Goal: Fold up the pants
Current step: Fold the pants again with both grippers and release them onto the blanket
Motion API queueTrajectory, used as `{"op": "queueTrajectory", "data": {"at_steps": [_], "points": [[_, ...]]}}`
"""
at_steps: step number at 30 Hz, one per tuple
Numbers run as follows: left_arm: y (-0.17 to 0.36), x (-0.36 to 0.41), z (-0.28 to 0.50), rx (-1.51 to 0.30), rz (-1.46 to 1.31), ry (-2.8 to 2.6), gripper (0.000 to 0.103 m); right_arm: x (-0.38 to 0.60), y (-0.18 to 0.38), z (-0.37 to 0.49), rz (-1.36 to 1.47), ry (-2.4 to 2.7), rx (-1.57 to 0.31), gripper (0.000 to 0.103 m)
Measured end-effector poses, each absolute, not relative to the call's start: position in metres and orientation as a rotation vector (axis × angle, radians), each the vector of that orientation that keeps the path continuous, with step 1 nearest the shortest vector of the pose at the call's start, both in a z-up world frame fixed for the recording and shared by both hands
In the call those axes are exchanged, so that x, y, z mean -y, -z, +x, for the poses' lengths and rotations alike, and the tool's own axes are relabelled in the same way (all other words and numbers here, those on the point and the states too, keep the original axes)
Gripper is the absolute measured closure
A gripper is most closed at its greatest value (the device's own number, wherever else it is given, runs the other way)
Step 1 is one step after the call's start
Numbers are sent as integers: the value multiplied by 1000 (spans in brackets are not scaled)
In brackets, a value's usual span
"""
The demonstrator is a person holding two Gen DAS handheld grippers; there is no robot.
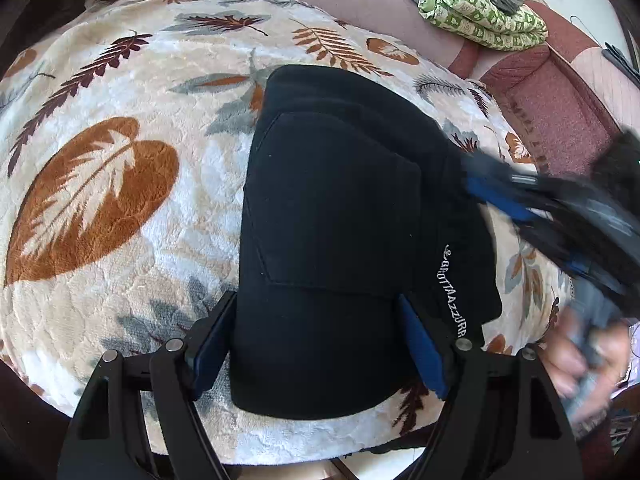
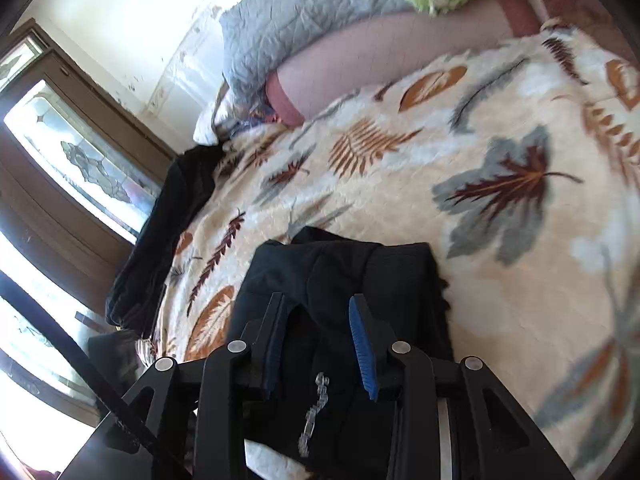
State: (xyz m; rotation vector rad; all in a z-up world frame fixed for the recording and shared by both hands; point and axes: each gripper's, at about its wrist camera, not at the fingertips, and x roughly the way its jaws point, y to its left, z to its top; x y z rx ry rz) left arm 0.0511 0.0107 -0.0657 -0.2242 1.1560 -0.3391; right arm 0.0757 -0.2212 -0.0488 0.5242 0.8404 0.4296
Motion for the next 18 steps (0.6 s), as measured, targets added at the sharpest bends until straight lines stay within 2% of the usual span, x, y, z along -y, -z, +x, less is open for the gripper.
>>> {"op": "queueTrajectory", "data": {"at_steps": [3, 5, 7, 8, 13, 18], "points": [[54, -21, 49, -1162, -263, 365, 25, 224, 82, 107, 560, -365, -927, 70], [40, -31, 46, -1121, -257, 357, 25, 234, 84, 108, 596, -333, -901, 72], [29, -41, 46, -1079, -252, 339, 25, 246, 74, 97, 540, -202, -862, 53], [26, -48, 47, -1064, -259, 324, 25, 253, 70, 90, 509, -139, -845, 41], [34, -69, 63, -1086, -320, 271, 25, 297, 73, 49, 691, -213, -839, 39], [50, -70, 82, -1154, -402, 309, 25, 295, 94, 28, 784, -344, -915, 36]]}}
